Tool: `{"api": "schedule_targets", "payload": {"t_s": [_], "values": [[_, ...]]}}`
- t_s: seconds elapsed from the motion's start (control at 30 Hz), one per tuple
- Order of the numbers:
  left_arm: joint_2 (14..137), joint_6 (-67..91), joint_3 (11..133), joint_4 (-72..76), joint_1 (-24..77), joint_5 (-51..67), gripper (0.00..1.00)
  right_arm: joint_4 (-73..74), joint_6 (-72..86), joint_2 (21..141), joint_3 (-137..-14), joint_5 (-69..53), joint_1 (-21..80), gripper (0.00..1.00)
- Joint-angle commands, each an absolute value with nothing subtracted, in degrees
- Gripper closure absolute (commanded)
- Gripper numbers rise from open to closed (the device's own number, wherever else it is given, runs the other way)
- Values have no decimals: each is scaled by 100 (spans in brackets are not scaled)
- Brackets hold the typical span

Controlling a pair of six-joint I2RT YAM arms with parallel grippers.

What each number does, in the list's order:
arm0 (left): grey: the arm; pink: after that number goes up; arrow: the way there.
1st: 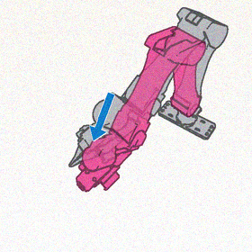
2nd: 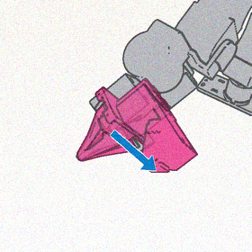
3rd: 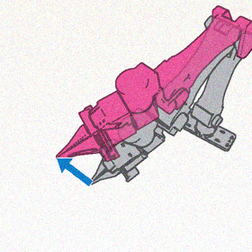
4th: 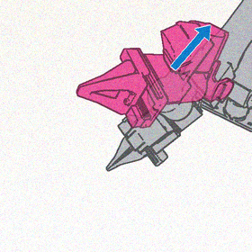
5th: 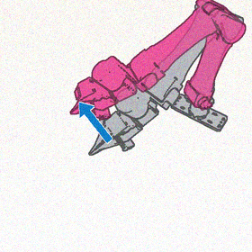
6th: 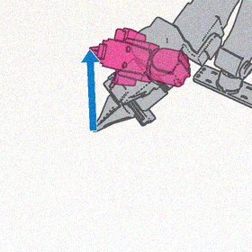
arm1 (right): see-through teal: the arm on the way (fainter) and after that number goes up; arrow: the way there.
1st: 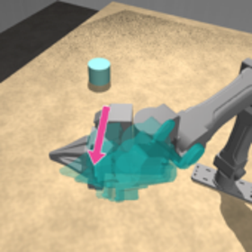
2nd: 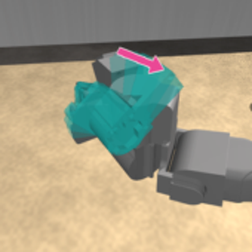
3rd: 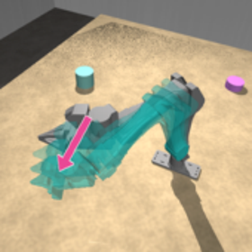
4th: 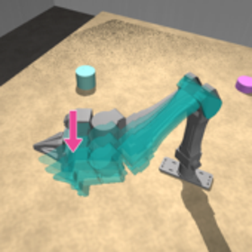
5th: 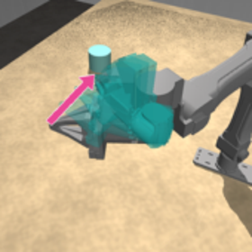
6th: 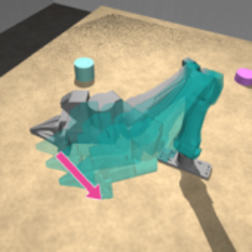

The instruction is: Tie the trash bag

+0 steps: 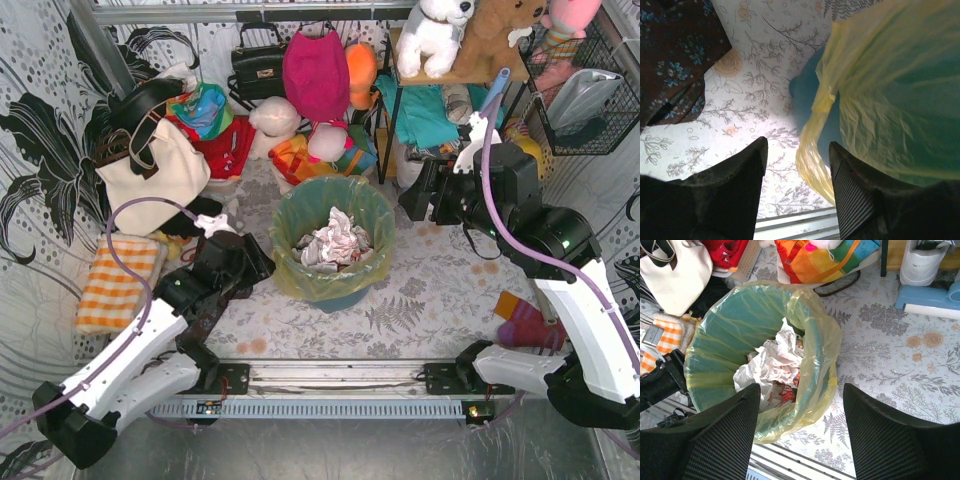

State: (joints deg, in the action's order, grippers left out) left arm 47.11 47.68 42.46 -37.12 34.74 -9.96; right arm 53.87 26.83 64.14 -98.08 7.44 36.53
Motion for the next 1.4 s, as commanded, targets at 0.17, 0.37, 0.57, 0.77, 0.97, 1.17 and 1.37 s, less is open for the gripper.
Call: {"api": "schedule_targets", "payload": {"t_s": [0.17, 0.37, 0.57, 0.77, 0.97, 1.17, 1.37], "values": [[4902, 4339, 3818, -2411, 2900, 259, 40, 5423, 2907, 6277, -9615, 893, 3665, 33], [4910, 4395, 3427, -2088, 2900, 508, 41, 5274, 2993, 6177, -9374, 939, 3665, 33], [4788, 4506, 3230, -1841, 2900, 469, 43, 5073, 2905, 6056, -9096, 1121, 3665, 33], [4732, 4476, 3296, -1958, 2896, 404, 44, 5044, 2875, 5953, -8976, 1101, 3665, 33], [4778, 4482, 3195, -1885, 2900, 478, 45, 4909, 2823, 5819, -8852, 1186, 3665, 32], [4788, 4566, 2915, -1605, 2900, 674, 46, 4904, 2778, 5798, -8801, 1183, 3665, 32], [4725, 4553, 2755, -1567, 2900, 767, 57, 4914, 2853, 5634, -8506, 1316, 3669, 31]]}}
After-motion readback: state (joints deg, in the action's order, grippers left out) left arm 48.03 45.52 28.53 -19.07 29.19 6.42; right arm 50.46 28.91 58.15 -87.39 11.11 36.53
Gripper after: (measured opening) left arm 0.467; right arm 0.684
